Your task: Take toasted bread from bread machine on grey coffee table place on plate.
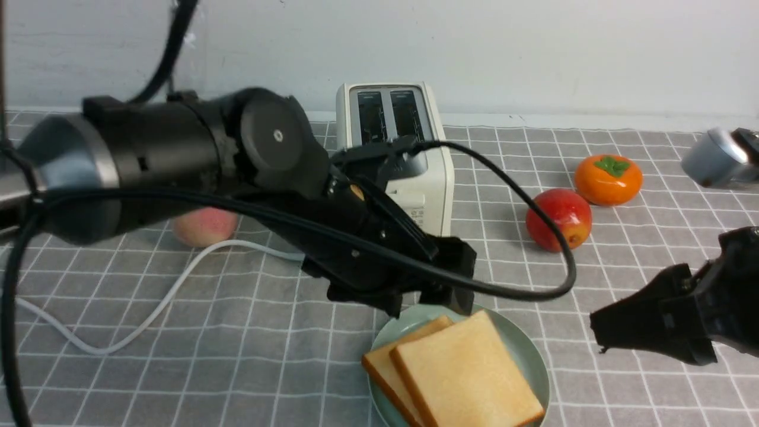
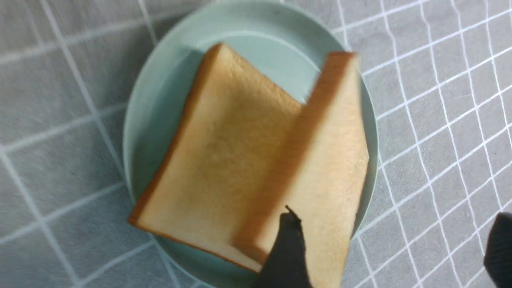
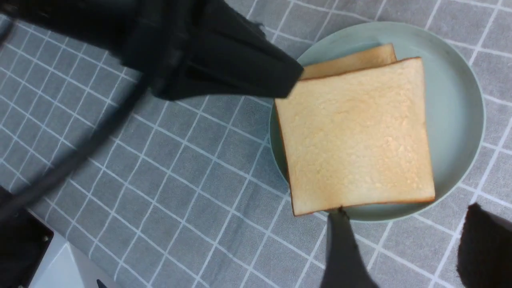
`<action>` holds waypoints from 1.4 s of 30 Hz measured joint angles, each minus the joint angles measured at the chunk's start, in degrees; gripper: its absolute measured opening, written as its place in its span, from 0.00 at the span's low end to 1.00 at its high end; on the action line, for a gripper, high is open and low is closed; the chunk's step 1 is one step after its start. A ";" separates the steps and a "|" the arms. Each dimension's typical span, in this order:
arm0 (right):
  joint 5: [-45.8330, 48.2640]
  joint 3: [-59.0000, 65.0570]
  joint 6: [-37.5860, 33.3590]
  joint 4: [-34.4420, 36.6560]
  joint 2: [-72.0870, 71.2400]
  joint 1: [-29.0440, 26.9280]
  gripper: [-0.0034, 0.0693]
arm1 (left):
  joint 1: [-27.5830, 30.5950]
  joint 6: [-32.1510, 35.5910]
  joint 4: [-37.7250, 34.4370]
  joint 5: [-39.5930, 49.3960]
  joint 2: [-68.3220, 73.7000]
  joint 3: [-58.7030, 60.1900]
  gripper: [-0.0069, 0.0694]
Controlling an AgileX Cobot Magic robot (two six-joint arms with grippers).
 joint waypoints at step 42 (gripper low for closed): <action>-12.38 32.63 7.81 -6.08 -53.63 0.00 0.04 | 0.00 -20.07 -8.60 -2.77 -77.60 55.78 0.07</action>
